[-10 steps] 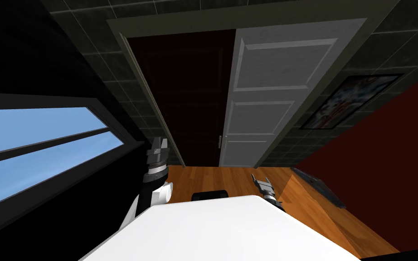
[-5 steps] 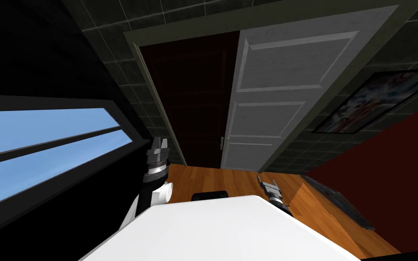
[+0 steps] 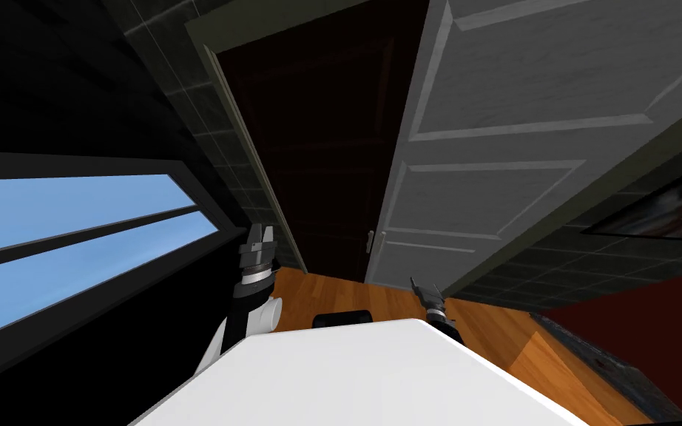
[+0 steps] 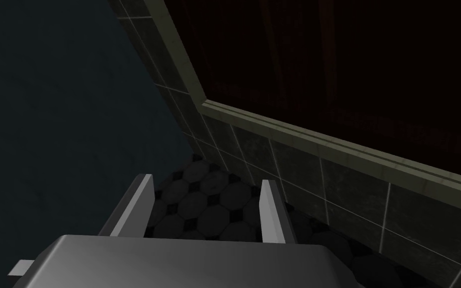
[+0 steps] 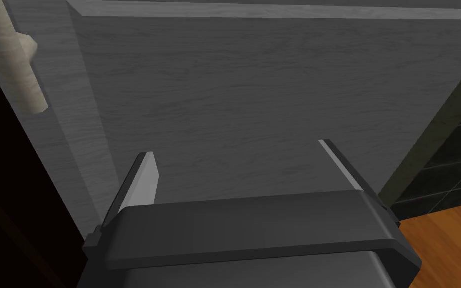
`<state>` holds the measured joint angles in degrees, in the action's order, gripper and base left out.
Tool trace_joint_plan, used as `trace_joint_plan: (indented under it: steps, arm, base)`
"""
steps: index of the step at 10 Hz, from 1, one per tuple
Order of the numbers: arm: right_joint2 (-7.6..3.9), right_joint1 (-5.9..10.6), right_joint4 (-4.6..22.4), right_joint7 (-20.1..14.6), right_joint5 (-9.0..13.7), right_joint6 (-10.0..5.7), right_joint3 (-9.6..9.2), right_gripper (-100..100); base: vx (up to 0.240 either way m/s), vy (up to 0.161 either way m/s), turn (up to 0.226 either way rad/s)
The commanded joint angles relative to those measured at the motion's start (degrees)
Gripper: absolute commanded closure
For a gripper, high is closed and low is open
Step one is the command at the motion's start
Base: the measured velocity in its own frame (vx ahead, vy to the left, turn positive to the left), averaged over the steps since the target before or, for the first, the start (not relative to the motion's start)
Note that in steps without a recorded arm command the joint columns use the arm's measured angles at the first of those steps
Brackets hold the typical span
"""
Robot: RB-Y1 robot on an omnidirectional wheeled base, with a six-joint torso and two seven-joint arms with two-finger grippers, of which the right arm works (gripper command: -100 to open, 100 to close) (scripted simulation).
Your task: Pull the door open
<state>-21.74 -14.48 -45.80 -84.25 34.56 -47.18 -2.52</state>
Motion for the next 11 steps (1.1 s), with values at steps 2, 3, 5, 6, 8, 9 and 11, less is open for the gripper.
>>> trace_joint_plan:
  steps: [2, 3, 5, 6, 8, 9, 11]
  arm:
    - [0.8, 1.93, -0.9, -0.1, -0.3, 0.12, -0.77, -100]
    - [1.16, 2.67, -1.2, -0.1, -0.5, 0.14, -1.09, -100]
    - [1.71, 3.78, -1.7, -0.1, -0.7, 0.16, -1.58, -100]
    - [2.32, 4.98, -2.3, -0.1, -1.0, 0.18, -2.18, -100]
    - [3.14, 6.57, -3.1, -0.1, -1.4, 0.2, -2.99, -100]
    - [2.76, 6.13, -2.7, -0.2, -1.3, 0.16, -2.72, -100]
    - [2.76, 6.13, -2.7, -0.2, -1.3, 0.16, -2.72, 100]
  base:
    - [0.176, -0.015, 0.113]
    - [0.168, -0.01, 0.132]
    - [0.167, -0.015, 0.107]
    - [0.184, 0.018, 0.128]
    - [0.187, 0.035, 0.143]
    - [0.087, 0.012, 0.026]
    - [-0.02, 0.012, 0.031]
